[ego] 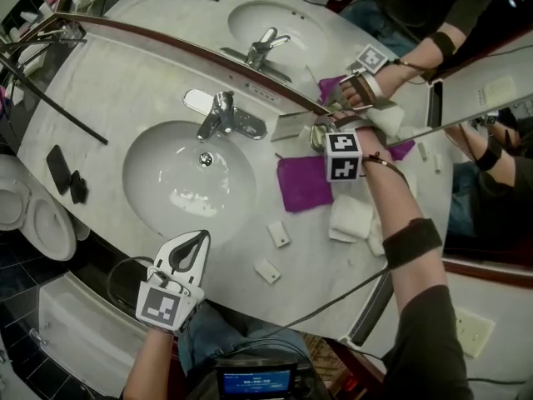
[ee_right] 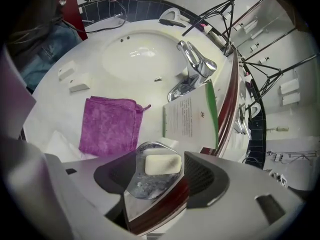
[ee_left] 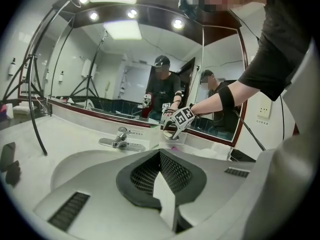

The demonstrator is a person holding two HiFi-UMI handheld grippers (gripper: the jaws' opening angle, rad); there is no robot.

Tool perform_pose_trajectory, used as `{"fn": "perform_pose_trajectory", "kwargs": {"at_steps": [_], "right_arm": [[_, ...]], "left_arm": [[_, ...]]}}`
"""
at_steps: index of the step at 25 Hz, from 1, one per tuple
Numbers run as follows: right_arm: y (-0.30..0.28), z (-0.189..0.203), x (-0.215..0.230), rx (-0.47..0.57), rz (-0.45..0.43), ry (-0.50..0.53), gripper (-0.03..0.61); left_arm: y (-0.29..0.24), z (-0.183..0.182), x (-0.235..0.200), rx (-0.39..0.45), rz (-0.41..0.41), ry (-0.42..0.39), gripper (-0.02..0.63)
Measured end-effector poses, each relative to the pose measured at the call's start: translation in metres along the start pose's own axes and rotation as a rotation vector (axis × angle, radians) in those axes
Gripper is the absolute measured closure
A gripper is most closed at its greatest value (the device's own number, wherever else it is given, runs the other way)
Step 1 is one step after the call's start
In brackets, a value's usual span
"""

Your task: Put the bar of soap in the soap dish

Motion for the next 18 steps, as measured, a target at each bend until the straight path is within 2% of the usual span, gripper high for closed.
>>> {"fn": "perform_pose_trajectory", "kwargs": {"at_steps": [3,6,14,18], "right_arm": [[-0.002,-0.004,0.005,-0.074,-0.006,-0.018,0.242],[-0.006,-0.004,0.005,-0.125,-0.009,-0.068,0.288],[-0.011,-0.004,0.004,-0.133,-0.071,-0.079,0.336],[-0.01,-0.002,0.003,-0.115,-0.086,-0.105,0.339]], "left_arm": [[-0.001,0.0,-0.004,0.003,-0.004,0.007,0.613],[-0.001,-0.002,-0.006,0.008,-0.002,0.013,0.613],[-0.002,0.003,-0.012,0.002,0.004,0.036,0.613],[-0.004,0.003,-0.013,-0.001,0.008,0.039,0.613]]}}
Point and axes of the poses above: the fingertips, and each gripper's own axes: y backward along the fingers, x to its right, z out of its underside, the point moved 9 cm from there along y, backward along the fingers, and after that the axes turned 1 degree about -y, right-handed, at the moved point
